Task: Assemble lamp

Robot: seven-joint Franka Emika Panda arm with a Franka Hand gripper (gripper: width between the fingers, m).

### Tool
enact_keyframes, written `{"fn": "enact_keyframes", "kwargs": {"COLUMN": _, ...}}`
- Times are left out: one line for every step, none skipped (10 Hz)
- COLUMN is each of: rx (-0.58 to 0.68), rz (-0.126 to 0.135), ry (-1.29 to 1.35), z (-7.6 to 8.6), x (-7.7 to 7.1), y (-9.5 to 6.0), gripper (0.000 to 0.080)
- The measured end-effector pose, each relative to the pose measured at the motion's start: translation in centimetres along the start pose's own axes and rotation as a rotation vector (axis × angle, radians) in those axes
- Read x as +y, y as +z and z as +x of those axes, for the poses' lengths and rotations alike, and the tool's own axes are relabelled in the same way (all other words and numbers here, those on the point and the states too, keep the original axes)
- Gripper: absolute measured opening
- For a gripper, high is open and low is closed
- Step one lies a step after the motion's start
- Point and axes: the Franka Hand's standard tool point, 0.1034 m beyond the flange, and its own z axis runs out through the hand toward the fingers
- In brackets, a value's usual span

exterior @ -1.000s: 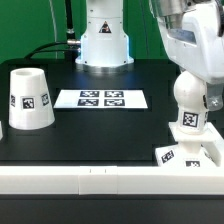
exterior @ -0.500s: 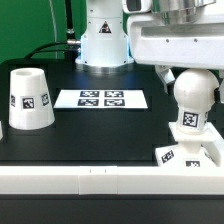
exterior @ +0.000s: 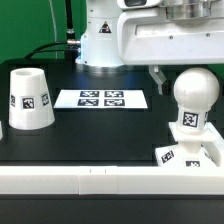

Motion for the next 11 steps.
{"fn": "enact_keyframes", "kwargs": {"rx": 0.0, "rz": 0.0, "ry": -0.078, "z": 0.02, "x": 0.03, "y": 0.0, "gripper": 0.0699}}
{"fn": "enact_keyframes", "kwargs": {"rx": 0.0, "rz": 0.0, "ry": -0.138, "z": 0.04, "x": 0.06, "y": -0.01, "gripper": 0.0699}}
{"fn": "enact_keyframes", "kwargs": {"rx": 0.0, "rz": 0.0, "ry": -0.177, "z": 0.03, "x": 0.05, "y": -0.01, "gripper": 0.0699}}
{"fn": "enact_keyframes", "kwargs": {"rx": 0.01, "rz": -0.03, "ry": -0.317, "z": 0.02, "x": 0.0, "y": 0.0, "gripper": 0.0699}}
{"fn": "enact_keyframes", "kwargs": {"rx": 0.025, "rz": -0.051, "ry": -0.456, "z": 0.16, "x": -0.31, "y": -0.14, "gripper": 0.0699}}
{"fn": "enact_keyframes", "kwargs": {"rx": 0.026, "rz": -0.057, "ry": -0.556, "z": 0.16, "x": -0.42, "y": -0.29, "gripper": 0.0699}}
{"fn": "enact_keyframes", "kwargs": {"rx": 0.025, "rz": -0.063, "ry": -0.638, "z": 0.1, "x": -0.52, "y": -0.27, "gripper": 0.0699}}
{"fn": "enact_keyframes", "kwargs": {"rx": 0.024, "rz": -0.068, "ry": -0.725, "z": 0.08, "x": -0.59, "y": -0.25, "gripper": 0.0699}}
{"fn": "enact_keyframes", "kwargs": {"rx": 0.021, "rz": -0.081, "ry": -0.837, "z": 0.12, "x": -0.5, "y": -0.26, "gripper": 0.0699}}
{"fn": "enact_keyframes", "kwargs": {"rx": 0.018, "rz": -0.087, "ry": -0.906, "z": 0.17, "x": -0.44, "y": -0.3, "gripper": 0.0699}}
{"fn": "enact_keyframes", "kwargs": {"rx": 0.015, "rz": -0.09, "ry": -0.969, "z": 0.19, "x": -0.39, "y": -0.29, "gripper": 0.0699}}
